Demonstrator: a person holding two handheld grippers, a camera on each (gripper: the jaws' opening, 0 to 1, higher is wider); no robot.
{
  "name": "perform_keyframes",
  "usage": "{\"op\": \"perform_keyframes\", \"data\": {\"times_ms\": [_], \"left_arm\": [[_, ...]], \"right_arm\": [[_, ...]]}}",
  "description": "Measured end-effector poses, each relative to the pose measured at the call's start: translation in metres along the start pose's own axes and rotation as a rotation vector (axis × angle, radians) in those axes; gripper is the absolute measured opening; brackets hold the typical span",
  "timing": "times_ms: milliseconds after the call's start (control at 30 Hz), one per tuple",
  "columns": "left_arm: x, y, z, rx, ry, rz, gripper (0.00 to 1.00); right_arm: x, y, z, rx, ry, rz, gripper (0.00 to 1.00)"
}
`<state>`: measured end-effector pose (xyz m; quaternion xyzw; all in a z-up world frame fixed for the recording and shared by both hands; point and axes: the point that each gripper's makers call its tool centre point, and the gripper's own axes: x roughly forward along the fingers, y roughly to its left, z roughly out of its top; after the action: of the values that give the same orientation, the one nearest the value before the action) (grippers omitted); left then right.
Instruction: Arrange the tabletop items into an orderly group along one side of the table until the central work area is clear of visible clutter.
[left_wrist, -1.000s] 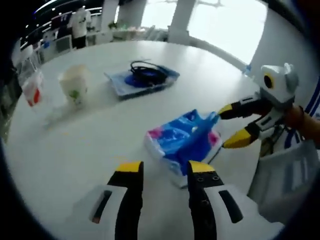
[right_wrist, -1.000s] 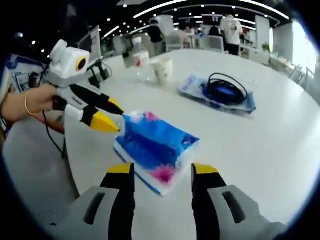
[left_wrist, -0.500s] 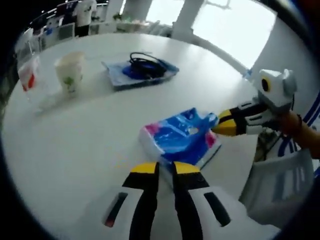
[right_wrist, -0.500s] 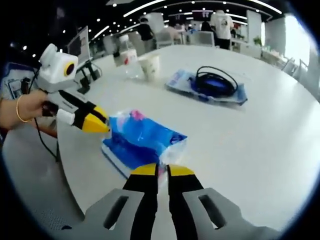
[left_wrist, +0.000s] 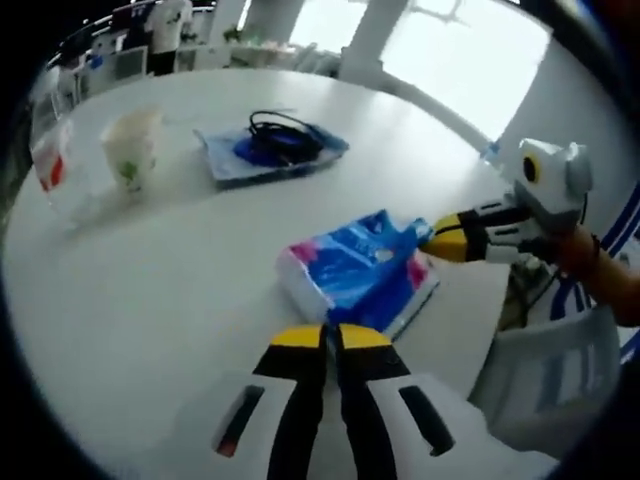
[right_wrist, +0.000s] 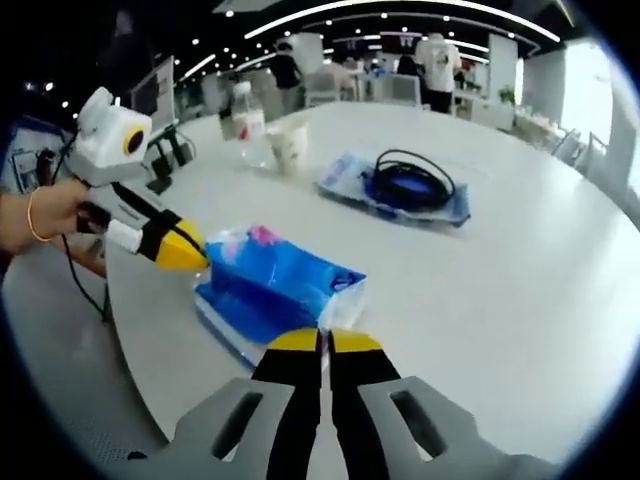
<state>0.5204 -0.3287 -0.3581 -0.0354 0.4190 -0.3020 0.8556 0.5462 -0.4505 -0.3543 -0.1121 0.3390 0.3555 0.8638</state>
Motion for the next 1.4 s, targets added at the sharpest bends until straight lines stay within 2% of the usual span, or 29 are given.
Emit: {"op": "perform_keyframes", "data": {"times_ms": [233,400,533,800,1067,1400], "left_arm": [[0.000,-0.009,0.020,0.012,-0.022,-0.015,0.00],[0.002,-0.011,0.033,0.052,-0.033,0.002,0.00],[0.006,-0.014,0.037,0.064,-0.020,0.000,0.00],[0.014,-0.020,0.059,0.102,-0.019,0.005,0.00],[0.027,-0.034,0.085,0.108,-0.047,-0.010,0.00],[0.045,-0.045,0.117,0.113,-0.077,-0.031,0.00]], "right_arm": [[-0.012,-0.015,0.013,-0.007,-0.020,-0.040,0.01],[-0.017,-0.025,0.023,-0.008,-0.035,-0.051,0.01],[-0.018,-0.030,0.025,-0.023,-0.027,-0.061,0.01],[-0.024,-0.049,0.032,-0.044,-0.013,-0.090,0.01],[-0.036,-0.082,0.044,0.011,-0.026,-0.143,0.01],[-0.047,-0.117,0.057,0.020,-0.037,-0.205,0.01]]}}
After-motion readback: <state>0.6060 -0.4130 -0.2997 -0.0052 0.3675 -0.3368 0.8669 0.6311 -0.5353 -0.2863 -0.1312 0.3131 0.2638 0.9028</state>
